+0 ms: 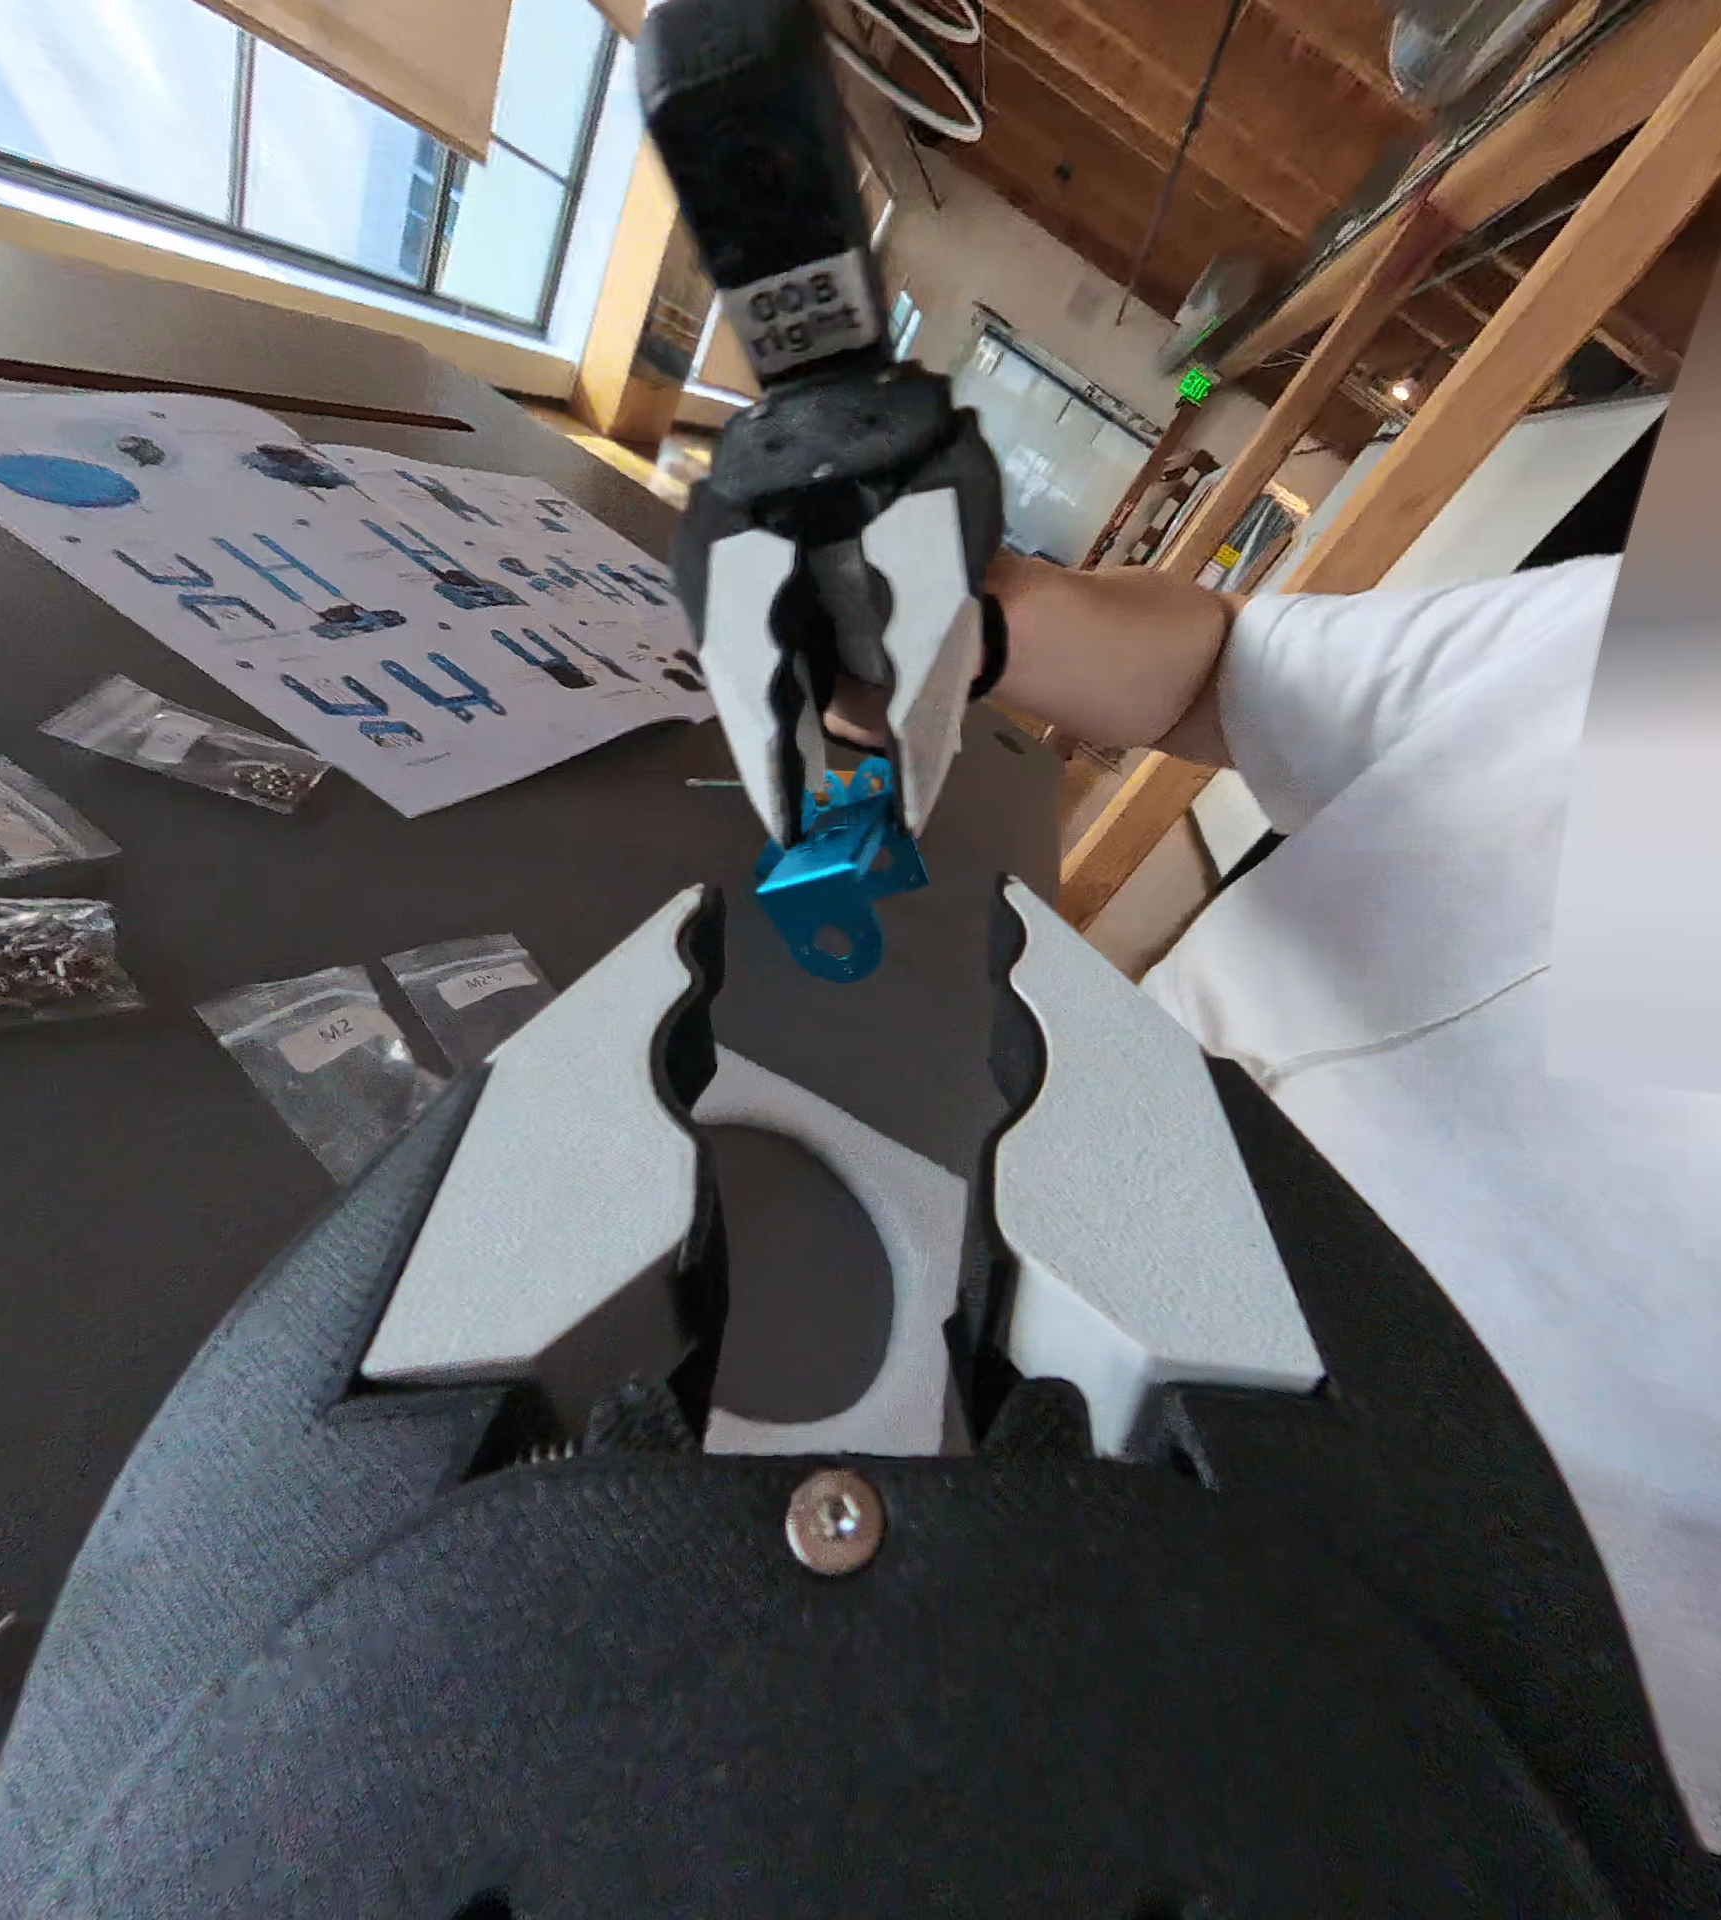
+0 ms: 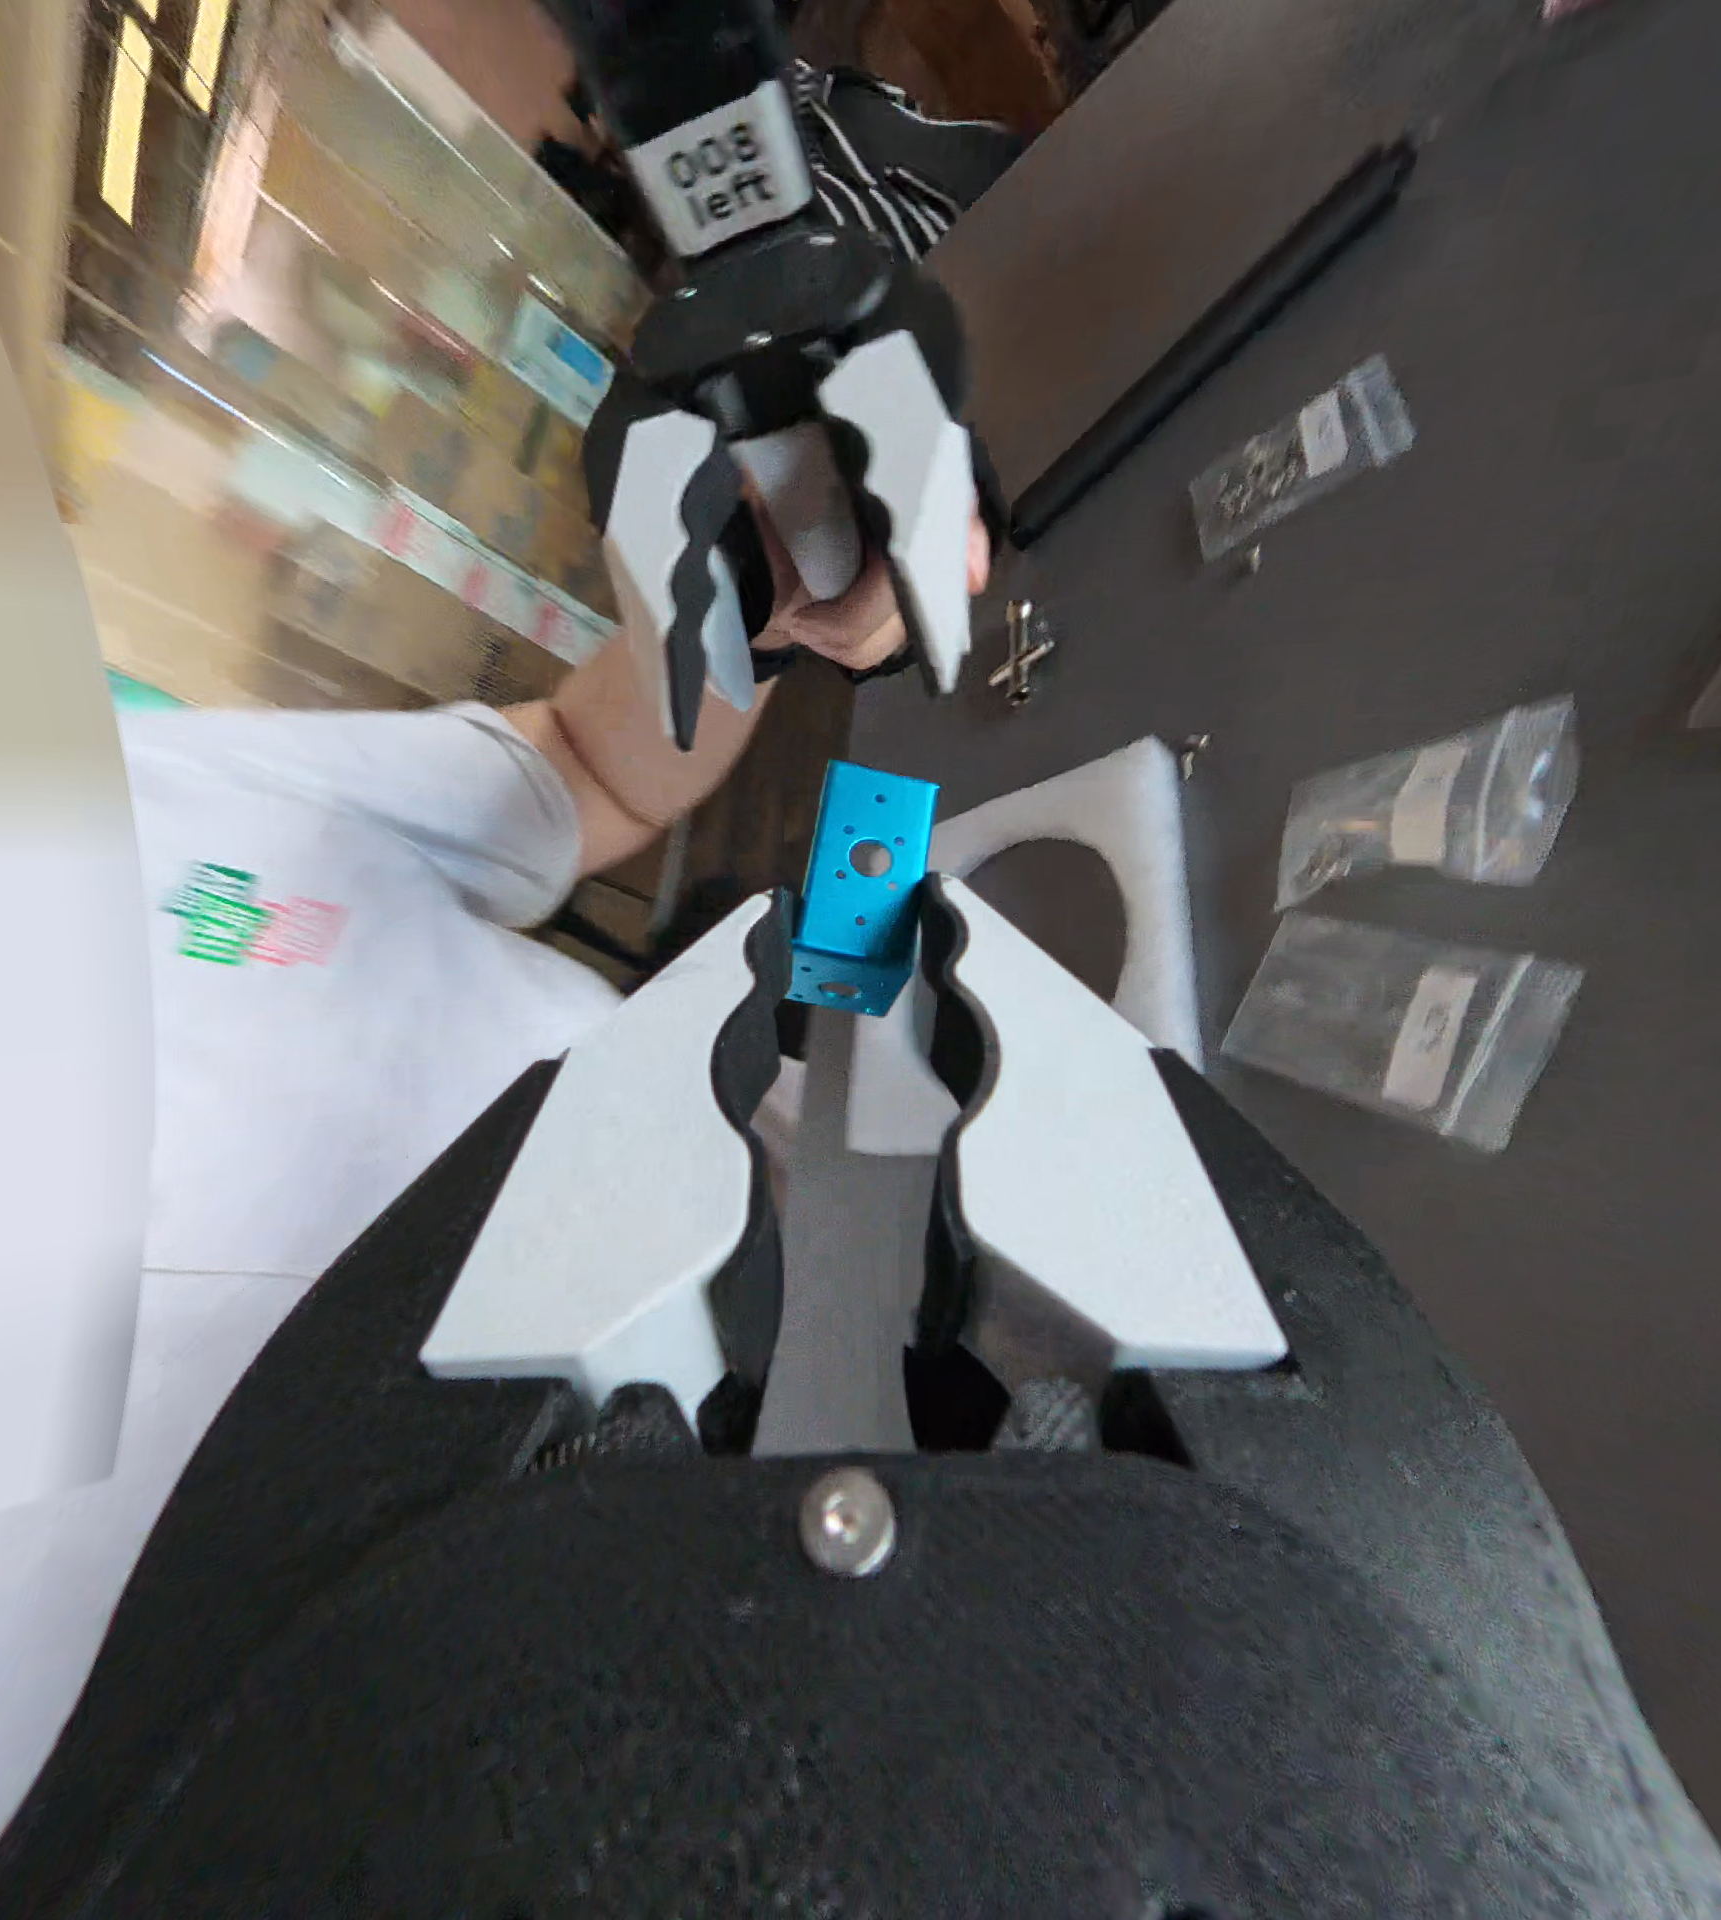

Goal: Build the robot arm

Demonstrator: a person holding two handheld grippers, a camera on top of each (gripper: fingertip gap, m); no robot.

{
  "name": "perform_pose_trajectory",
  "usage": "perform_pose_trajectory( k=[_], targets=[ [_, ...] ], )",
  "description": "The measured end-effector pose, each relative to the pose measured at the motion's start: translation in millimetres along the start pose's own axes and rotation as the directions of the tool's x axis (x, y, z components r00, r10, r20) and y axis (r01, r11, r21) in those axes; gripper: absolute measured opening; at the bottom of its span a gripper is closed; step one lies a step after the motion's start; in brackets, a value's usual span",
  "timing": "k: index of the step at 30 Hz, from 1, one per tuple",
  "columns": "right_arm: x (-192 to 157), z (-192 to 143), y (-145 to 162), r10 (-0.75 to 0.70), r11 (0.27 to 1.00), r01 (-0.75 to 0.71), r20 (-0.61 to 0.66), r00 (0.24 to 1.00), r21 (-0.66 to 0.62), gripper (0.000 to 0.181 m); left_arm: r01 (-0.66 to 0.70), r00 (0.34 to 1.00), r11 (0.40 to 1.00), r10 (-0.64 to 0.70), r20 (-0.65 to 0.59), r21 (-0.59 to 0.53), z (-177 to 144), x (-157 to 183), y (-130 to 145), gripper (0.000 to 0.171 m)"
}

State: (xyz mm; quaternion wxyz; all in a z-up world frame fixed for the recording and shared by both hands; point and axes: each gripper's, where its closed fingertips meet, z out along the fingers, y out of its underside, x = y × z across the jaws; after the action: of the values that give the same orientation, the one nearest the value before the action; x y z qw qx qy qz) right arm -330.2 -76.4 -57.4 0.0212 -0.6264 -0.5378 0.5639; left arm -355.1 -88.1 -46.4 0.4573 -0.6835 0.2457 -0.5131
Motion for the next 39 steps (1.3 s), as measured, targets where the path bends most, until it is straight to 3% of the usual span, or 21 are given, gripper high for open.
perform_pose_trajectory(
  k=[6,14,18,22,34,37,39],
  targets=[
    [2,34,21,-0.394,0.917,0.369,-0.197,0.898,-0.153,0.023,-0.207,0.973,0.952,0.223,0.050,-0.227,4,-9,49,0.035],
    [25,55,54,-0.577,0.812,0.483,-0.326,0.749,-0.328,0.023,-0.284,0.949,0.870,0.315,0.012,-0.402,9,-13,84,0.037],
    [33,54,64,-0.597,0.799,0.486,-0.365,0.714,-0.354,0.022,-0.326,0.922,0.802,0.386,0.017,-0.501,9,-22,102,0.035],
    [38,54,70,-0.577,0.814,0.469,-0.386,0.720,-0.341,0.022,-0.326,0.924,0.792,0.383,0.005,-0.517,12,-25,107,0.025],
    [30,50,74,-0.575,0.817,0.472,-0.424,0.699,-0.330,0.028,-0.427,0.872,0.722,0.488,-0.037,-0.544,16,-21,110,0.022],
    [12,27,66,-0.543,0.838,0.479,-0.478,0.690,-0.261,0.035,-0.431,0.870,0.715,0.490,-0.045,-0.551,17,-21,110,0.023],
    [-6,-6,61,-0.515,0.848,0.486,-0.543,0.663,-0.211,0.040,-0.427,0.873,0.714,0.485,-0.047,-0.555,17,-21,111,0.022]
  ],
)
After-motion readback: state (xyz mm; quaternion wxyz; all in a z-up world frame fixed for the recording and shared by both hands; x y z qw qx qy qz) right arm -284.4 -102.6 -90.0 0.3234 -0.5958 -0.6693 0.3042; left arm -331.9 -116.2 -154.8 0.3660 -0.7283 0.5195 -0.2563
